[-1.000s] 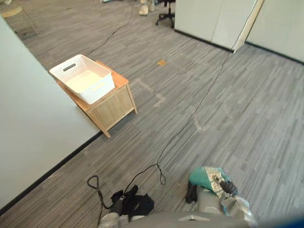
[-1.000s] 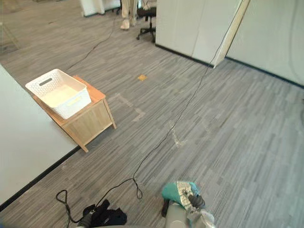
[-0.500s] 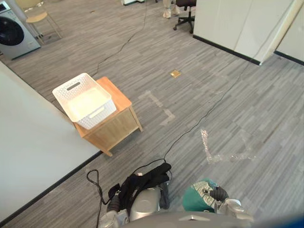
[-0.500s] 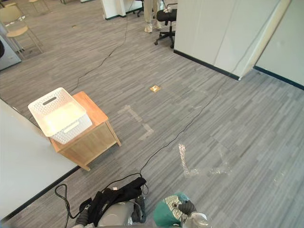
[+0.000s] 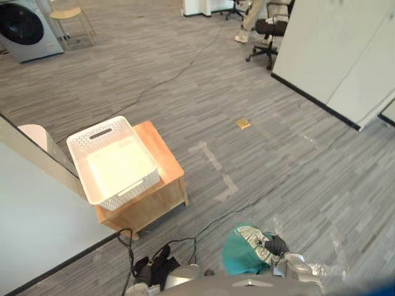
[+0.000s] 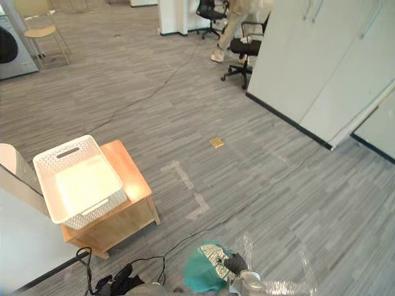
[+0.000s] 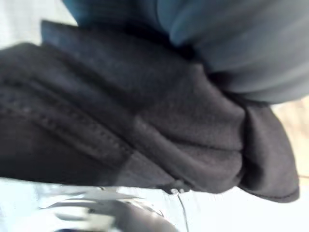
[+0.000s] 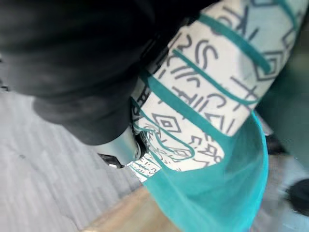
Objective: Tidy the bed and pick cloth on bed and put in laundry
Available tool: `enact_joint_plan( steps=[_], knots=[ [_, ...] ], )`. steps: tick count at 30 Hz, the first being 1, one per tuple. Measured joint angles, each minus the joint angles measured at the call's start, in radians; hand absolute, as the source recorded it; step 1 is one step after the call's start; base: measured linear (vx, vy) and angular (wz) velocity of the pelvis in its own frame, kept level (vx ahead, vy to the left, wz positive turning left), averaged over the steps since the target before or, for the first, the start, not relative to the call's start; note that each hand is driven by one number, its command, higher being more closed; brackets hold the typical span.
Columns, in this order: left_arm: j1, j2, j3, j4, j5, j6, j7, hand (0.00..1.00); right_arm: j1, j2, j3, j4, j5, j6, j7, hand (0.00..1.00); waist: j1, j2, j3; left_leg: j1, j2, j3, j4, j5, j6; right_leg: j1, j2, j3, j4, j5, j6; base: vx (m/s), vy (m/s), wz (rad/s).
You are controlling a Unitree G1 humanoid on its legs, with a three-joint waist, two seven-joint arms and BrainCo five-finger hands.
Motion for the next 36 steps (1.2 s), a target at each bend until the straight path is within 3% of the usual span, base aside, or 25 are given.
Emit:
enact_joint_plan(
  steps=[2, 3, 4, 5, 6, 7, 8, 10, 13, 15, 17, 19, 21, 22, 23, 25, 29, 31, 32, 33, 34, 35, 36],
  knots=[
    [-0.016, 0.009, -0.026, 0.0, 0.001, -0.002, 0.0, 1.0, -0.007, 0.004, 0.001, 0.0, 0.032, -0.011, 0.002, 1.0, -0.009, -0.005, 0.001, 0.082, 0.004, -0.034, -0.119, -0.01, -0.016, -0.045, 0.032, -0.073, -0.301, 0.041, -0.008, 0.42, -0.026, 0.87],
    [-0.02, 0.015, -0.035, -0.001, 0.001, -0.003, -0.001, 1.0, -0.012, 0.006, 0.003, 0.003, 0.04, -0.01, 0.003, 1.0, -0.006, -0.012, 0.004, 0.099, 0.004, -0.042, -0.134, -0.011, -0.017, -0.053, 0.043, -0.08, -0.376, 0.074, -0.017, 0.45, -0.079, 0.66],
    [-0.031, 0.019, -0.034, -0.003, 0.001, -0.003, -0.001, 1.0, -0.018, 0.014, 0.004, 0.006, 0.052, -0.004, 0.005, 1.0, 0.0, -0.023, 0.011, 0.127, 0.008, -0.056, -0.139, -0.021, -0.034, -0.053, 0.068, -0.098, -0.498, 0.153, -0.034, 0.45, -0.134, 0.4],
    [-0.025, 0.019, -0.023, -0.009, 0.003, -0.006, -0.001, 1.0, -0.015, 0.024, 0.01, 0.004, 0.058, -0.002, 0.004, 1.0, 0.008, -0.027, 0.011, 0.145, 0.011, -0.055, -0.127, -0.036, -0.059, -0.055, 0.099, -0.113, -0.559, 0.244, -0.074, 0.45, -0.157, 0.32],
    [-0.016, 0.017, -0.011, -0.01, 0.004, -0.009, -0.001, 1.0, -0.014, 0.027, 0.019, 0.004, 0.058, -0.002, 0.005, 1.0, 0.008, -0.031, 0.009, 0.159, 0.01, -0.054, -0.12, -0.043, -0.072, -0.054, 0.112, -0.122, -0.563, 0.287, -0.106, 0.56, -0.251, 0.12],
    [-0.004, 0.009, 0.012, -0.009, 0.021, -0.012, 0.0, 1.0, -0.009, 0.024, 0.048, 0.003, 0.056, 0.0, 0.01, 1.0, 0.008, -0.041, -0.005, 0.183, 0.006, -0.052, -0.097, -0.058, -0.098, -0.045, 0.14, -0.147, -0.559, 0.273, -0.215, 0.48, -0.219, -0.35],
    [0.006, -0.028, 0.045, -0.01, 0.04, -0.018, 0.0, 1.0, -0.02, 0.011, 0.068, 0.002, 0.055, 0.005, 0.015, 1.0, 0.012, 0.003, -0.008, 0.192, 0.043, -0.037, -0.064, -0.063, -0.105, -0.033, 0.176, -0.154, -0.547, 0.26, -0.231, 0.49, -0.212, -0.54],
    [0.018, -0.054, 0.073, -0.009, 0.04, -0.029, 0.001, 1.0, -0.029, 0.006, 0.095, 0.006, 0.055, 0.003, 0.021, 1.0, 0.006, 0.033, -0.012, 0.183, 0.069, -0.022, -0.008, -0.064, -0.106, -0.021, 0.214, -0.149, -0.563, 0.218, -0.241, 0.44, -0.148, -0.76],
    [0.024, -0.064, 0.08, -0.007, 0.039, -0.062, 0.0, 1.0, -0.037, -0.017, 0.164, 0.007, 0.038, 0.004, 0.049, 1.0, 0.006, 0.049, -0.01, 0.037, 0.126, -0.042, 0.373, -0.045, -0.111, 0.037, 0.292, -0.075, -0.639, 0.164, -0.223, 0.51, -0.119, -0.7],
    [0.025, -0.065, 0.089, -0.009, 0.033, -0.109, 0.0, 1.0, -0.048, -0.029, 0.215, 0.013, 0.015, -0.004, 0.081, 1.0, 0.016, 0.06, 0.021, -0.146, 0.185, -0.124, 0.788, -0.059, -0.085, 0.133, 0.338, -0.031, -0.676, 0.127, -0.211, 0.39, -0.049, -0.58],
    [0.024, -0.068, 0.082, -0.01, 0.029, -0.122, 0.001, 1.0, -0.06, -0.028, 0.242, 0.028, -0.008, -0.02, 0.105, 1.0, 0.046, 0.056, 0.036, -0.247, 0.184, -0.166, 0.867, -0.069, -0.096, 0.19, 0.344, 0.028, -0.677, 0.098, -0.202, 0.32, 0.029, -0.9],
    [0.022, -0.065, 0.058, -0.019, 0.019, -0.132, 0.0, 1.0, -0.063, -0.026, 0.259, 0.034, -0.039, -0.04, 0.125, 1.0, 0.066, 0.056, 0.043, -0.333, 0.196, -0.165, 0.814, -0.076, -0.103, 0.223, 0.331, 0.067, -0.681, 0.082, -0.181, 0.27, 0.097, -0.86],
    [0.023, -0.058, 0.026, -0.018, 0.019, -0.142, 0.0, 1.0, -0.057, -0.027, 0.28, 0.032, -0.086, -0.069, 0.136, 1.0, 0.062, 0.058, 0.043, -0.354, 0.21, -0.122, 0.519, -0.046, -0.12, 0.249, 0.302, 0.067, -0.68, 0.07, -0.148, 0.28, 0.159, -0.29],
    [0.02, -0.068, 0.015, -0.016, 0.019, -0.142, 0.0, 1.0, -0.046, -0.042, 0.291, 0.023, -0.105, -0.085, 0.138, 1.0, 0.047, 0.089, 0.032, -0.343, 0.228, -0.113, 0.254, 0.073, -0.129, 0.258, 0.301, 0.064, -0.673, 0.052, -0.116, 0.38, 0.234, 0.0],
    [0.007, -0.061, 0.008, -0.01, 0.016, -0.139, 0.0, 1.0, -0.034, -0.049, 0.293, 0.022, -0.115, -0.09, 0.134, 1.0, 0.05, 0.082, 0.032, -0.297, 0.194, -0.091, 0.176, 0.137, -0.088, 0.271, 0.264, 0.069, -0.66, 0.043, -0.07, 0.38, 0.232, 0.08],
    [0.005, -0.04, 0.009, -0.012, -0.013, -0.136, 0.002, 1.0, -0.03, -0.04, 0.337, 0.015, -0.137, -0.113, 0.133, 1.0, 0.063, 0.039, 0.023, -0.252, 0.117, -0.122, 0.083, 0.176, -0.089, 0.281, 0.212, 0.068, -0.688, 0.039, -0.038, 0.37, 0.165, 0.12],
    [-0.005, -0.036, 0.006, -0.012, -0.056, -0.111, 0.014, 1.0, -0.046, -0.036, 0.382, 0.017, -0.141, -0.126, 0.111, 1.0, 0.078, 0.021, 0.015, -0.209, 0.056, -0.147, 0.059, 0.178, -0.089, 0.358, 0.166, 0.055, -0.74, 0.056, -0.003, 0.29, 0.063, 0.18],
    [-0.007, -0.03, -0.014, -0.016, -0.051, -0.11, 0.045, 1.0, -0.056, -0.017, 0.389, 0.02, -0.14, -0.126, 0.103, 1.0, 0.085, 0.018, 0.015, -0.195, 0.052, -0.084, 0.055, 0.177, -0.09, 0.39, 0.15, -0.007, -0.745, 0.062, 0.006, 0.16, 0.022, 0.23],
    [-0.009, -0.023, -0.03, -0.015, -0.04, -0.11, 0.066, 1.0, -0.055, -0.014, 0.389, 0.021, -0.128, -0.127, 0.097, 1.0, 0.078, 0.003, 0.014, -0.189, 0.051, -0.03, 0.048, 0.164, -0.091, 0.41, 0.139, -0.06, -0.75, 0.062, 0.009, 0.08, 0.006, 0.81],
    [-0.016, -0.01, -0.07, -0.015, -0.025, -0.109, 0.094, 1.0, -0.032, -0.015, 0.387, 0.022, -0.108, -0.128, 0.082, 1.0, 0.06, 0.008, -0.006, -0.189, 0.064, 0.071, 0.053, 0.13, -0.077, 0.435, 0.136, -0.125, -0.749, 0.048, 0.03, 0.04, 0.012, 1.13],
    [-0.017, -0.002, -0.096, -0.016, -0.004, -0.104, 0.114, 1.0, -0.015, -0.016, 0.382, 0.024, -0.084, -0.128, 0.072, 1.0, 0.054, 0.012, -0.012, -0.189, 0.06, 0.107, 0.067, 0.098, -0.05, 0.458, 0.131, -0.168, -0.746, 0.029, 0.053, 0.06, 0.058, 1.22],
    [-0.018, 0.008, -0.108, -0.028, 0.0, -0.087, 0.129, 1.0, -0.001, -0.015, 0.371, 0.026, -0.067, -0.126, 0.067, 1.0, 0.054, 0.003, -0.016, -0.19, 0.033, 0.107, 0.084, 0.065, -0.007, 0.473, 0.104, -0.222, -0.721, -0.015, 0.09, 0.11, 0.1, 1.56],
    [-0.018, 0.008, -0.134, -0.034, -0.001, -0.055, 0.152, 1.0, 0.029, -0.02, 0.338, 0.027, -0.046, -0.125, 0.061, 1.0, 0.039, 0.006, -0.032, -0.196, -0.002, 0.034, 0.098, 0.022, 0.027, 0.461, 0.045, -0.277, -0.54, -0.064, 0.113, 0.13, 0.119, 1.47]
  ],
)
